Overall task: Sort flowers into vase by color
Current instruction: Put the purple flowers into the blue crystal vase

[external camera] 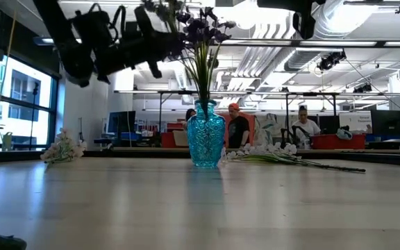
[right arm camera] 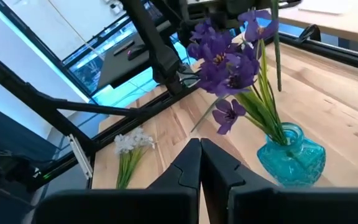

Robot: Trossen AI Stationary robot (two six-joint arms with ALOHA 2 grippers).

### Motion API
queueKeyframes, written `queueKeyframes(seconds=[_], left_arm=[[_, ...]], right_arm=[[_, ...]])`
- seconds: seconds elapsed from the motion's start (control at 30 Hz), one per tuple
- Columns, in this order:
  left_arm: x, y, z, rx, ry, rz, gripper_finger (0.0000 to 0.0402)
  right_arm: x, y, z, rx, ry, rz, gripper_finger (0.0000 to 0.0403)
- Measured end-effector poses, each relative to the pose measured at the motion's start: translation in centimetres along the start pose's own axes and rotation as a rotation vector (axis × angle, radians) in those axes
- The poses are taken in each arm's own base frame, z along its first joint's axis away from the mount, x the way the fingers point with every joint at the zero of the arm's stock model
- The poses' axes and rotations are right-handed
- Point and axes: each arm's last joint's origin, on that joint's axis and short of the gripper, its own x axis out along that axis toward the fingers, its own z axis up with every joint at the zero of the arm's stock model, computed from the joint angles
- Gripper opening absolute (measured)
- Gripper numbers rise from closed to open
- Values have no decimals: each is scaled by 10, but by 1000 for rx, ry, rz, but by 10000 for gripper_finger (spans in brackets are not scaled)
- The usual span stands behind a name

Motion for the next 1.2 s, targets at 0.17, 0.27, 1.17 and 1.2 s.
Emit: queueKeyframes(seconds=[0.17,0.27,1.17,1.2], left_arm=[[13,5,-18,-102,72,-60,0],[31,0,-24,-125,81,-130,0],[48,11,7,22,-1,-117,0],[48,10,9,11,-2,-126,0]], right_arm=[[0,-1,-1,-22,13,-7,0],[0,-1,-2,-33,17,-10,0],[0,-2,-6,-45,55,-25,0],[0,-2,-6,-45,55,-25,0]])
